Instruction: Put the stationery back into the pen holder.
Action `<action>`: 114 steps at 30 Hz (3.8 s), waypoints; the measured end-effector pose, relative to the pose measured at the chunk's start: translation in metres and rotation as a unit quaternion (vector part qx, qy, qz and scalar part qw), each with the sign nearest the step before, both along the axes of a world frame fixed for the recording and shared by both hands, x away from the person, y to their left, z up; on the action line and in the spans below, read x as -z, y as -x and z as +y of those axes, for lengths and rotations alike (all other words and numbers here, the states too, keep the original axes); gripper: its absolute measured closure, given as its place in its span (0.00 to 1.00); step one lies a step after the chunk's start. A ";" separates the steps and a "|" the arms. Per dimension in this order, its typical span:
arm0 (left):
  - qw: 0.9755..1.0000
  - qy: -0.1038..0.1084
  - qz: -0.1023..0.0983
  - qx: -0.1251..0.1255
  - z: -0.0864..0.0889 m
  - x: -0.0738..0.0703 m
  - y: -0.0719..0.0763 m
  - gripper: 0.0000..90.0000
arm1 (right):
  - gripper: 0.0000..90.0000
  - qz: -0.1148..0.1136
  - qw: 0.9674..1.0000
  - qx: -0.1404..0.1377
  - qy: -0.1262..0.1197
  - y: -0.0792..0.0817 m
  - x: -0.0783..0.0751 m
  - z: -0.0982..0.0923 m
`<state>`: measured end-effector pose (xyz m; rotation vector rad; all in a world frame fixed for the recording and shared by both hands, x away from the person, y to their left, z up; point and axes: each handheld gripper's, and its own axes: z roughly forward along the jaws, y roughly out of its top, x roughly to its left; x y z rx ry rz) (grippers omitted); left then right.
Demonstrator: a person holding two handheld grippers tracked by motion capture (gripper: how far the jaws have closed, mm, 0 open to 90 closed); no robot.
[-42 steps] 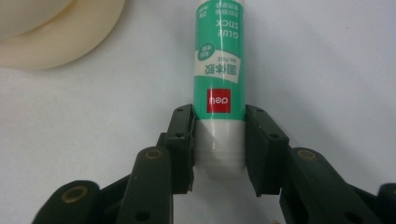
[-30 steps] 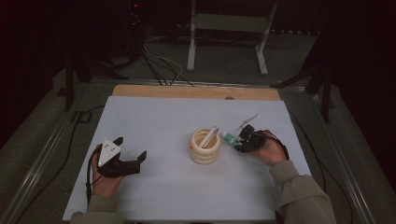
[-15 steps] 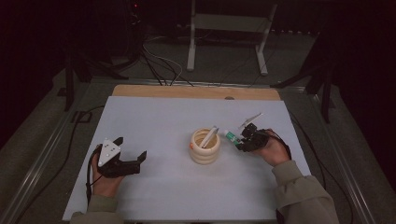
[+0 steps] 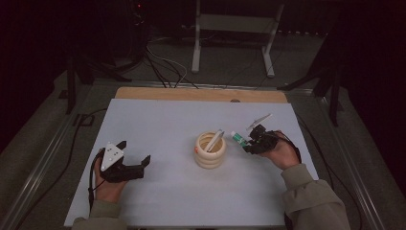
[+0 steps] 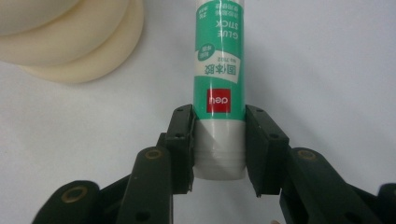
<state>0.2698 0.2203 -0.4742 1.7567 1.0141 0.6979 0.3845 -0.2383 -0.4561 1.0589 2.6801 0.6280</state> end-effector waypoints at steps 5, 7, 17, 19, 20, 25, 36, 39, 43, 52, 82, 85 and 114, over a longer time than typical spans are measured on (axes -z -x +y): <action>1.000 0.000 0.000 0.000 0.000 0.000 0.000 0.02 | 0.73 -0.002 1.000 0.001 -0.002 0.000 -0.005 -0.002; 1.000 0.000 0.000 0.000 0.000 0.000 0.000 0.02 | 0.73 -0.002 1.000 0.002 -0.003 0.000 -0.006 -0.002; 1.000 0.000 0.000 0.000 0.000 0.000 0.000 0.01 | 0.73 -0.007 1.000 0.001 -0.002 -0.001 -0.015 -0.003; 1.000 0.000 0.000 0.000 0.000 0.000 0.000 0.01 | 0.73 -0.009 1.000 0.001 -0.003 -0.001 -0.017 -0.002; 1.000 0.000 0.000 0.000 0.000 0.000 0.000 0.01 | 0.73 -0.010 1.000 0.001 -0.003 -0.001 -0.018 -0.002; 1.000 0.001 0.000 0.000 0.000 0.000 0.000 0.02 | 0.73 -0.013 1.000 -0.001 -0.002 -0.001 -0.022 -0.001; 1.000 0.000 0.000 0.000 0.000 0.000 0.000 0.02 | 0.73 -0.018 1.000 -0.003 -0.008 -0.001 -0.032 -0.003; 1.000 0.000 0.000 0.000 0.000 0.000 0.000 0.02 | 0.73 -0.021 1.000 -0.003 -0.008 -0.001 -0.034 -0.003; 1.000 0.000 0.000 0.000 0.000 0.000 0.000 0.01 | 0.73 -0.023 1.000 -0.005 -0.009 0.000 -0.038 -0.003; 1.000 0.000 0.000 0.000 0.000 0.000 0.000 0.01 | 0.73 -0.030 0.999 -0.018 -0.008 0.003 -0.048 0.001; 1.000 0.000 0.000 0.000 0.000 0.000 0.000 0.01 | 0.73 -0.046 0.998 -0.052 -0.014 0.011 -0.077 0.021; 1.000 0.000 0.000 0.000 0.000 0.000 0.000 0.02 | 0.73 -0.048 0.997 -0.056 -0.015 0.011 -0.081 0.024; 1.000 0.000 -0.001 -0.002 0.001 0.000 0.000 0.02 | 0.73 -0.043 0.993 -0.109 -0.006 0.018 -0.091 0.061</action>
